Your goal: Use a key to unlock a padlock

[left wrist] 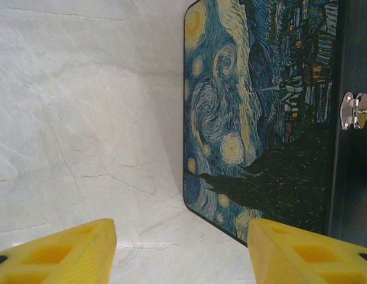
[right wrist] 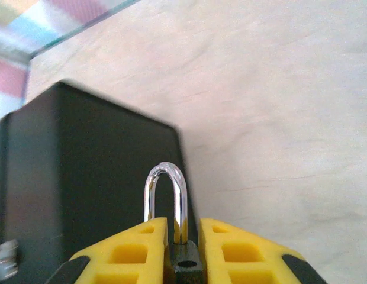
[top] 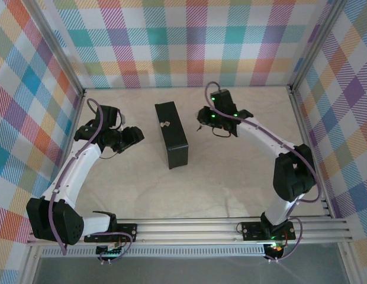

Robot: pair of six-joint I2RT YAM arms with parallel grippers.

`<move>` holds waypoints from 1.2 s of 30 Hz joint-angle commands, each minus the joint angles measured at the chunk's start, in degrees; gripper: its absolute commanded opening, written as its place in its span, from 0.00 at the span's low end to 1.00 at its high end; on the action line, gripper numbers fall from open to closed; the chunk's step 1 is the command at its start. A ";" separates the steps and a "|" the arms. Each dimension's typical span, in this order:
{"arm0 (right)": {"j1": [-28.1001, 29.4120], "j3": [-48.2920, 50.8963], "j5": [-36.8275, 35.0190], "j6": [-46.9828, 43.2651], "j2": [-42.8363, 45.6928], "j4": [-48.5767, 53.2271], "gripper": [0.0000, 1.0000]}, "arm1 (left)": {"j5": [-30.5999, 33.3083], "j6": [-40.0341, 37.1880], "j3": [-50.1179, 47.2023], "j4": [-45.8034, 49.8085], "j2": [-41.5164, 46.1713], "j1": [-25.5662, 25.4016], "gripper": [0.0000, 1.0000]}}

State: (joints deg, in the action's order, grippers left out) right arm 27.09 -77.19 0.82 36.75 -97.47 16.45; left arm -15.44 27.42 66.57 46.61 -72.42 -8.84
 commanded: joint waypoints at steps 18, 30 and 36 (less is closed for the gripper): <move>-10.73 14.70 -6.29 -8.23 -4.57 0.72 0.47 | -0.29 -1.06 3.84 3.11 -0.26 0.49 0.60; 2.91 1.87 -0.09 -14.00 6.62 11.11 1.00 | 2.03 -0.65 4.13 2.38 -2.92 0.67 0.60; 12.81 -8.16 -1.40 -14.33 1.70 14.00 1.00 | 3.17 0.18 2.57 1.39 -3.86 0.78 0.60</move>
State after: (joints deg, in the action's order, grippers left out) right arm 37.87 -82.15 -0.21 23.77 -92.86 25.91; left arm -13.21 27.18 69.91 48.95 -75.99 -8.82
